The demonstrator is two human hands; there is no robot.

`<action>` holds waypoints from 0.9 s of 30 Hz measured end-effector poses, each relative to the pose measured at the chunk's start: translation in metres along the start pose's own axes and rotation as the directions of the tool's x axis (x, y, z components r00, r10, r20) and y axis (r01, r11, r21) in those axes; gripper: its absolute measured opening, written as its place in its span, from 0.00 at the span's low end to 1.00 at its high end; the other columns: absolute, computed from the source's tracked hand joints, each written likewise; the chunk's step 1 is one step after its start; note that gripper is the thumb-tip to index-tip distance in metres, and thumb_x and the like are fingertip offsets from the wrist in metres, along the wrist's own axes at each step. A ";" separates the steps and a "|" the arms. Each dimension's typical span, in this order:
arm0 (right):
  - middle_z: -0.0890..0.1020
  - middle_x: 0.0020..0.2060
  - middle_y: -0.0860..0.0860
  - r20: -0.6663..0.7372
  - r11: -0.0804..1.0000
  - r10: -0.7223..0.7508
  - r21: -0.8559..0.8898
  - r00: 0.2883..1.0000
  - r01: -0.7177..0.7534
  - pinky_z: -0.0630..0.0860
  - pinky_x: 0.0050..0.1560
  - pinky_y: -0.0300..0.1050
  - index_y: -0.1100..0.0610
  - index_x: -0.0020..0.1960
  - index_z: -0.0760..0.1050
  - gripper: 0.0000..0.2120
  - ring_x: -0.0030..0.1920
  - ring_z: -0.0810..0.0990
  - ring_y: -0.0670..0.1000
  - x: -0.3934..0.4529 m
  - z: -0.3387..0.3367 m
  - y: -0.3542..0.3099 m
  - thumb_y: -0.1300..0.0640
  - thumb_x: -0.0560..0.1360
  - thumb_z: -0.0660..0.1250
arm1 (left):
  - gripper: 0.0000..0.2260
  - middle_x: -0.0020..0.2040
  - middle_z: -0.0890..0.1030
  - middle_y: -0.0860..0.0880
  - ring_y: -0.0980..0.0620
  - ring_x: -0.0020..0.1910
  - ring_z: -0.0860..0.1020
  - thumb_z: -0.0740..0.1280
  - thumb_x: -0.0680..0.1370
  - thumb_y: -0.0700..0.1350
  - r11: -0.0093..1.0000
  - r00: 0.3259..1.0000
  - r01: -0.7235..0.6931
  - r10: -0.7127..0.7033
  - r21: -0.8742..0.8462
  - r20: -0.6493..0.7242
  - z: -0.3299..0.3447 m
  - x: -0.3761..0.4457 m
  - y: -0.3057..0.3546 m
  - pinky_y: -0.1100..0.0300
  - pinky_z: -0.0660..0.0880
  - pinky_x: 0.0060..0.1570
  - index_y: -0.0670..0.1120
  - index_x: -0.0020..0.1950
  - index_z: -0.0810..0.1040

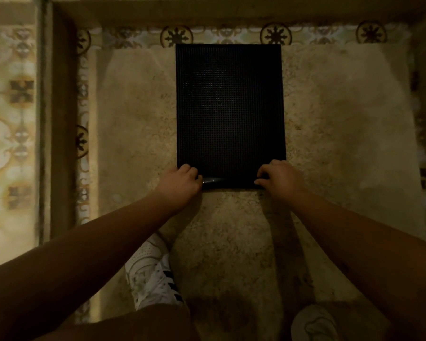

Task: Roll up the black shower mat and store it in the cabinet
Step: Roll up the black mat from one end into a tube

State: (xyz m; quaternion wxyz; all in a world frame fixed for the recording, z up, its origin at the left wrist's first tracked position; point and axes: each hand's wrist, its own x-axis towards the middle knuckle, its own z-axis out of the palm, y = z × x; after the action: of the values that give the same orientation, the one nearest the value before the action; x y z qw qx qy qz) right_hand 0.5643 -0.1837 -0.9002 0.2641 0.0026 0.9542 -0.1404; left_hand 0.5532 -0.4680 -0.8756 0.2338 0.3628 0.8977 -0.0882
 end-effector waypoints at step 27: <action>0.79 0.50 0.54 0.167 0.839 -0.222 -0.470 0.961 0.275 0.69 0.37 0.46 0.55 0.62 0.67 0.19 0.50 0.77 0.56 -0.014 -0.004 -0.013 0.57 0.72 0.65 | 0.26 0.60 0.71 0.42 0.42 0.56 0.72 0.64 0.76 0.41 0.987 0.992 0.101 -0.091 -0.124 0.085 0.008 0.020 0.015 0.50 0.77 0.40 0.46 0.71 0.59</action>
State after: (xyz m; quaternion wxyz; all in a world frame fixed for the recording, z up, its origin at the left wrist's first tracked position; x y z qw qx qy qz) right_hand 0.5729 -0.1940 -0.8865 0.2861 -0.1955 0.9353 0.0721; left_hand 0.5543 -0.4478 -0.8924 0.2873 0.2995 0.9081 -0.0557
